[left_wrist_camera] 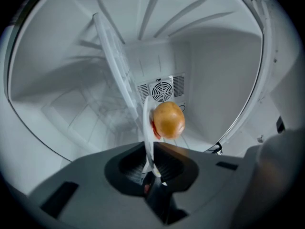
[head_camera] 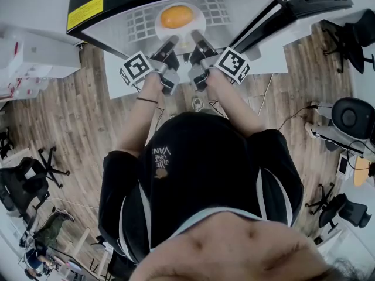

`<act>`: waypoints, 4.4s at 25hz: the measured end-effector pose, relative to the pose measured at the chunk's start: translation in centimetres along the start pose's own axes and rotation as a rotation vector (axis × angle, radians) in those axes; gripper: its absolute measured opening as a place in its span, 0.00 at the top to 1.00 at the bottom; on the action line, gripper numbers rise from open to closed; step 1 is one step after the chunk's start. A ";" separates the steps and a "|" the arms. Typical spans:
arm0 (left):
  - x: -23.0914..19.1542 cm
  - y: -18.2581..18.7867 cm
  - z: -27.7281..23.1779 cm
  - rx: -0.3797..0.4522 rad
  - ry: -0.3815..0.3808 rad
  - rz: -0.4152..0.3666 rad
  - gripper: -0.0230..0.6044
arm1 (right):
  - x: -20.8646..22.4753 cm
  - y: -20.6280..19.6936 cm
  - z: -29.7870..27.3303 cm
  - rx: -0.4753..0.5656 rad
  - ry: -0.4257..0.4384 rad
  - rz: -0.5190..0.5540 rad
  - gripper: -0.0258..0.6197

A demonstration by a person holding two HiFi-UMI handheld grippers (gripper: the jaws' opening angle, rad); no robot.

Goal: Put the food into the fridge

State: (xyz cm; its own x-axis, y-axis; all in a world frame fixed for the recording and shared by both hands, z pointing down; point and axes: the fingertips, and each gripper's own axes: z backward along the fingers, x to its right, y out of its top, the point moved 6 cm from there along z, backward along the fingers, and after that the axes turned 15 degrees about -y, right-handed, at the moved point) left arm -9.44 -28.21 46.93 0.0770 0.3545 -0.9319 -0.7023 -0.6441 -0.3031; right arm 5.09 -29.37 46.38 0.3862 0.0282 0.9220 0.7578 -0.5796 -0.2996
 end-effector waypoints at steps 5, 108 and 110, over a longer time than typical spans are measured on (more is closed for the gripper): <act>-0.1 0.1 -0.1 0.004 -0.004 -0.006 0.91 | 0.1 0.0 -0.2 0.003 -0.002 0.005 0.92; 2.5 0.2 1.5 -0.189 0.185 -0.841 0.93 | -2.1 -0.8 1.5 0.163 -0.048 0.984 0.94; 2.4 0.4 1.3 -0.188 0.188 -0.841 0.93 | -2.1 -0.7 1.2 0.162 -0.045 0.984 0.94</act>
State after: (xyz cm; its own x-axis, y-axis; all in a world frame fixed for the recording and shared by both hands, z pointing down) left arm -10.46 -26.69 44.81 0.6431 0.6547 -0.3973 -0.2338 -0.3261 -0.9159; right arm 4.39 -28.06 44.30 0.8977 -0.3719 0.2362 0.1511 -0.2438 -0.9580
